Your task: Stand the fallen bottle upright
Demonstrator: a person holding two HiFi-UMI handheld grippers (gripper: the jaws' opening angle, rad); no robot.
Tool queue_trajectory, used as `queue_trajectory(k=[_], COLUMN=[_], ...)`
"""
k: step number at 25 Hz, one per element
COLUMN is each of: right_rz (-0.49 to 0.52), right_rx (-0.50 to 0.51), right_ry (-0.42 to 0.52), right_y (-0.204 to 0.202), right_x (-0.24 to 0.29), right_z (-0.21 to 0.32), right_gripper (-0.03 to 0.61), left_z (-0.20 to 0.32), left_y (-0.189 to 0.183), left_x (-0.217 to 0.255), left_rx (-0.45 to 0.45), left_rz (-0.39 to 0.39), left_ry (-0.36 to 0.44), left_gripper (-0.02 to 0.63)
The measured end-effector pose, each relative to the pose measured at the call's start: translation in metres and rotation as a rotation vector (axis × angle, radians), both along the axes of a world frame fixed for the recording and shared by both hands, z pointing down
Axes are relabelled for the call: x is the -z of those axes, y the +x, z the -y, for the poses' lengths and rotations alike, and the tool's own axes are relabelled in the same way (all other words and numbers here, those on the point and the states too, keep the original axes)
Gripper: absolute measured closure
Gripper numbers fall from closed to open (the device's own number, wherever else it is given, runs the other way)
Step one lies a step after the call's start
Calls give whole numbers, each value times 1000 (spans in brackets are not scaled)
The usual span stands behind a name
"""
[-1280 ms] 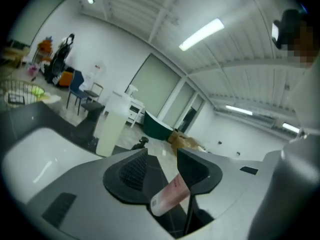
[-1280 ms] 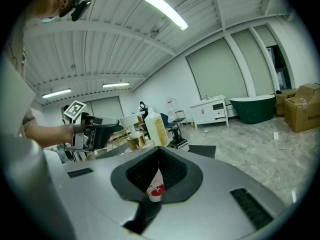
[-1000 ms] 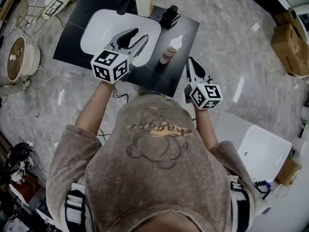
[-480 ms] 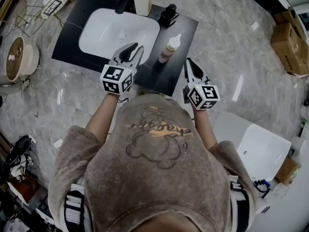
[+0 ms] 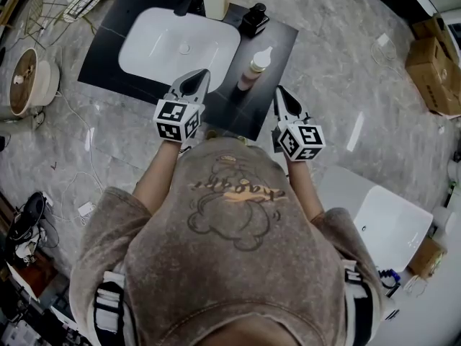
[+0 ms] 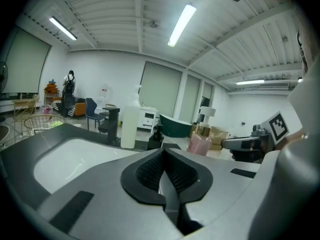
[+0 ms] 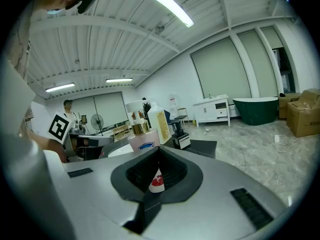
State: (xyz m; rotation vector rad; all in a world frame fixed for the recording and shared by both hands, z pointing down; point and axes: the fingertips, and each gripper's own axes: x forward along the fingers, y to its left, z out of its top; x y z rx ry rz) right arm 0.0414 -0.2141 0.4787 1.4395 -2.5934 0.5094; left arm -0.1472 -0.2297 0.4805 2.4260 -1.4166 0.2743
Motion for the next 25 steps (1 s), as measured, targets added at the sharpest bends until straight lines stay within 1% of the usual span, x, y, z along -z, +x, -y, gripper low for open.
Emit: queue_trajectory(k=[4,10,19,25], right_rz=[-6,-5,-7,-3], right_rx=[9,19,25,12], right_ry=[11,12,13,11], right_y=[1,3,1,2], right_x=[2,2,3,0], right_z=[-2,-4,-1,0], right_gripper=[580,580,580,580], left_z=[-2,-6,-7,-6], left_y=[0,1,2,3], left_x=[2,4,2,-4], left_rx=[12,16,15,19], left_rz=[-31,-19,-26,-31], left_ry=[-12,-9,-29,-43], left_gripper=[595,595,594,594])
